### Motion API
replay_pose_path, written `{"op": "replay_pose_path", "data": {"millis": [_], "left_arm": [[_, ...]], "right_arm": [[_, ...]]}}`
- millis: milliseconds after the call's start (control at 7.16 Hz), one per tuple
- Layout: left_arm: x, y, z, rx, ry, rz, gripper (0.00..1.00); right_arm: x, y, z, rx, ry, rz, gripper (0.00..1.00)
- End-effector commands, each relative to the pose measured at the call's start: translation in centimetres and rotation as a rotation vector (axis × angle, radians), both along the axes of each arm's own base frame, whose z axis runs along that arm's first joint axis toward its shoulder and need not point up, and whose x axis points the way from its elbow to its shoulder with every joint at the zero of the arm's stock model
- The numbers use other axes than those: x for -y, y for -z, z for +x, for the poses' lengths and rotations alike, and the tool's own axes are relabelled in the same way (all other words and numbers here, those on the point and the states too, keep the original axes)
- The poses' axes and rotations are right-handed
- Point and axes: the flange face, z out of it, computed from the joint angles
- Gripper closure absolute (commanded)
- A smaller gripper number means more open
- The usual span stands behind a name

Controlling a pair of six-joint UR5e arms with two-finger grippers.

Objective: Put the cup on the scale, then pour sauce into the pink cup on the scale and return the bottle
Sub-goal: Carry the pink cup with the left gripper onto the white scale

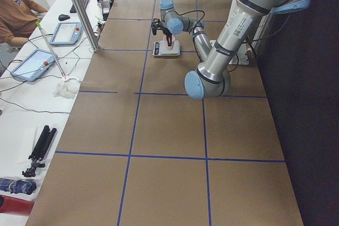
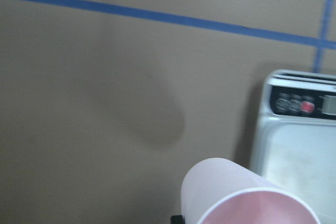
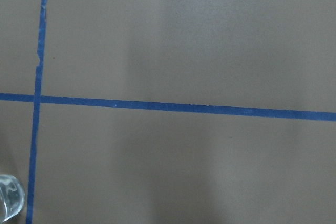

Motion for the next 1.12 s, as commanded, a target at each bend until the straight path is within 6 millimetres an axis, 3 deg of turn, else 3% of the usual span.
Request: {"op": "replay_pose_path", "data": {"millis": [0,419,559,698,838,977], "left_arm": [[0.7,2.7,5.3,0.034,0.0,-0.002,1.0],[-0.1,1.4,6.2,0.063,-0.002,0.003,1.0],[-0.1,-1.1,6.2,0.089,-0.004,-0.01,1.0],[0.1,-0.8,5.9,0.089,0.011,0.009,1.0],[0.1,-0.9,5.9,0.09,0.01,0.008,0.68],[0.0,-0.3,5.6,0.075,0.008,0.014,0.16]], "right_arm": [[-0.1,-0.2,0.0,0.003,0.002,-0.005,0.0],[0.0,0.0,0.0,0.004,0.002,-0.002,0.0],[-0.1,-0.1,0.0,0.004,0.002,-0.003,0.0],[-0.1,-0.1,0.0,0.004,0.001,-0.005,0.0],[0.0,0.0,0.0,0.004,0.001,-0.003,0.0],[0.0,0.0,0.0,0.004,0.001,-0.003,0.0]]}}
